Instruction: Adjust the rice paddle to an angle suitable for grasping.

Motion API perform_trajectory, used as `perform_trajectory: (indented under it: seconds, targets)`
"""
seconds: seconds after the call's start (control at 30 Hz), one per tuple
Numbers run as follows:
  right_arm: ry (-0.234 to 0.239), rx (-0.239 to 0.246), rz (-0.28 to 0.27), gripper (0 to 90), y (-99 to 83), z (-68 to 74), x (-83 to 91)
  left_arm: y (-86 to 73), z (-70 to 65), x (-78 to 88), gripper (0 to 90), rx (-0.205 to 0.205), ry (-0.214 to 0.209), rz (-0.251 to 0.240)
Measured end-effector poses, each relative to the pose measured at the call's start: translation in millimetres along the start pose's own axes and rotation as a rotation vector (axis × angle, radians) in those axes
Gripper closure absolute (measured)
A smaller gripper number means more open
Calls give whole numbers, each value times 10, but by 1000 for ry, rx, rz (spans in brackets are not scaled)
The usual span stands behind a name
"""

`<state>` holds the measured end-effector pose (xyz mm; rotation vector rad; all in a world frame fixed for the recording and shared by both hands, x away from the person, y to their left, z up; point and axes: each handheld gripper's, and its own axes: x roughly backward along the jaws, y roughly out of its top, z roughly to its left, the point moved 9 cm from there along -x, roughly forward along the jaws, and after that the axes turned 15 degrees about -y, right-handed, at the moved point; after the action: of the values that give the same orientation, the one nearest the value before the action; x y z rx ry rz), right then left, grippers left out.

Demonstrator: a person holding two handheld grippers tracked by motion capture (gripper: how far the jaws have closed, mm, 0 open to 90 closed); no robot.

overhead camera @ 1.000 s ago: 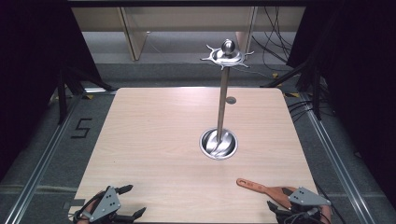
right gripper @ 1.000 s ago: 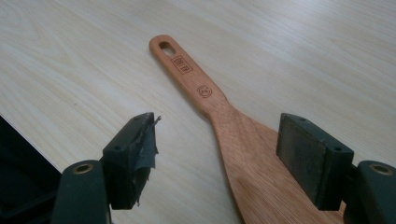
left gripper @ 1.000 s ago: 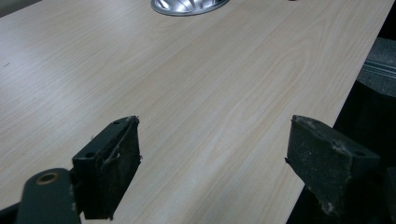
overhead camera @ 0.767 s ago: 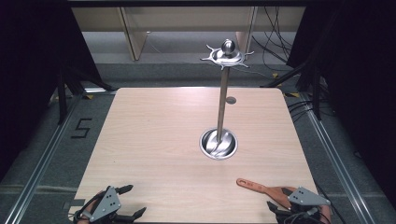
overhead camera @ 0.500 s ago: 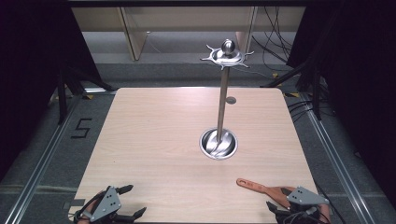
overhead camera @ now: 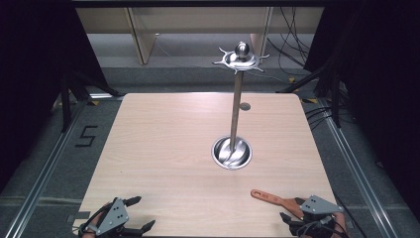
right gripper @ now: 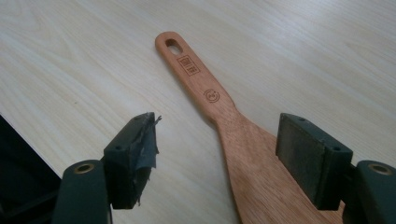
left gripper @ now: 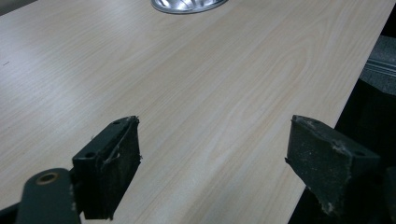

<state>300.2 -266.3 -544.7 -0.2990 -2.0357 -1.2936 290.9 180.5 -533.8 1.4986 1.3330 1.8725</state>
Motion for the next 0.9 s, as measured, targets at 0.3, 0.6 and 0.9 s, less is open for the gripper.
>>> perform_trajectory:
  seconds: [0.3, 0.6, 0.9]
  targets:
    - [14, 54, 18, 306, 92, 20, -109, 2, 1, -7, 168, 15, 1, -8]
    - [69, 163, 113, 336, 137, 71, -171, 10, -10, -3, 168, 21, -3, -17]
    - [85, 250, 200, 365, 284, 71, -331, 14, -9, 2, 168, 25, -3, -22]
